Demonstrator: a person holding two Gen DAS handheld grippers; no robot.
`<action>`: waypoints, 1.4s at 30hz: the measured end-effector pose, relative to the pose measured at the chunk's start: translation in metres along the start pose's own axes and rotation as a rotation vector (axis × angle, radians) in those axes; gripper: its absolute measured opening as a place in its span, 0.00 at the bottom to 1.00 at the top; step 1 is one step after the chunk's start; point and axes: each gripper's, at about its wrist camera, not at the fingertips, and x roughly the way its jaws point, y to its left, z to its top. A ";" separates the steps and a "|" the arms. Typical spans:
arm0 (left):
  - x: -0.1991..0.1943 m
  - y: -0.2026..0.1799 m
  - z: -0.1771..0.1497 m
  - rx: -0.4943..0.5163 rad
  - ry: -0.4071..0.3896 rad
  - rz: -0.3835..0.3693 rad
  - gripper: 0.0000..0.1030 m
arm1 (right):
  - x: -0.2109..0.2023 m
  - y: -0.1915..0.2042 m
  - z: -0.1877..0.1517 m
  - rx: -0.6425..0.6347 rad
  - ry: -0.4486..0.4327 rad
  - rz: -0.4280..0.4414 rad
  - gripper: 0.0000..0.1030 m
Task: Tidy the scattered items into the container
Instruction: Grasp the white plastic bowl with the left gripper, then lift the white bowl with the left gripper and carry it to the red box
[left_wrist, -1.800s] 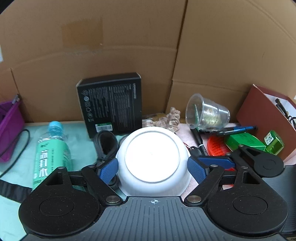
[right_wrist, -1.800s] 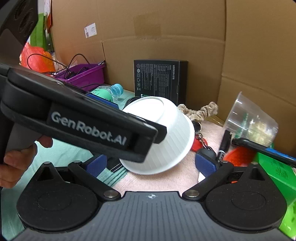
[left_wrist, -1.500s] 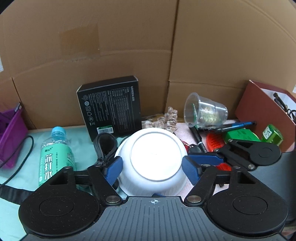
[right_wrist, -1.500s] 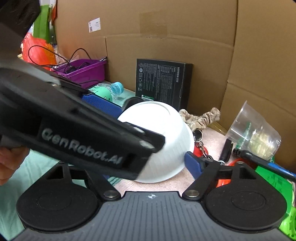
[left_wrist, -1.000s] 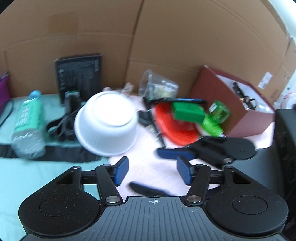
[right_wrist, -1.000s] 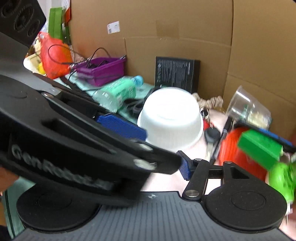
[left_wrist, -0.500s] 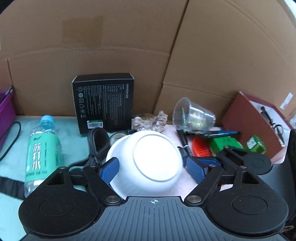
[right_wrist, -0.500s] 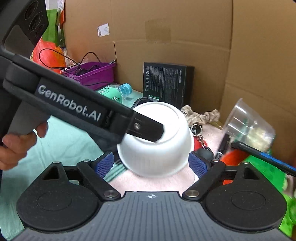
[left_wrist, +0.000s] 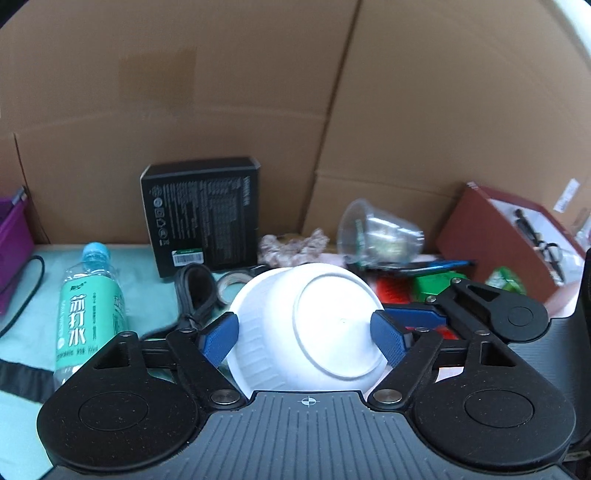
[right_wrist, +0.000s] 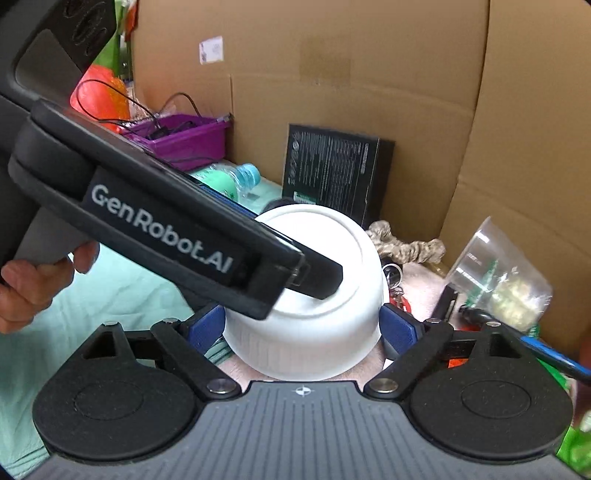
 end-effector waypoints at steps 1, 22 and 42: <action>-0.007 -0.005 -0.003 0.005 -0.010 -0.006 0.84 | -0.009 0.002 -0.002 -0.003 -0.011 -0.001 0.90; -0.069 -0.063 -0.088 -0.031 0.063 -0.087 0.88 | -0.143 0.048 -0.091 0.010 -0.021 -0.058 0.91; -0.034 -0.053 -0.094 -0.084 0.178 -0.182 0.88 | -0.127 0.032 -0.112 0.114 0.105 0.019 0.91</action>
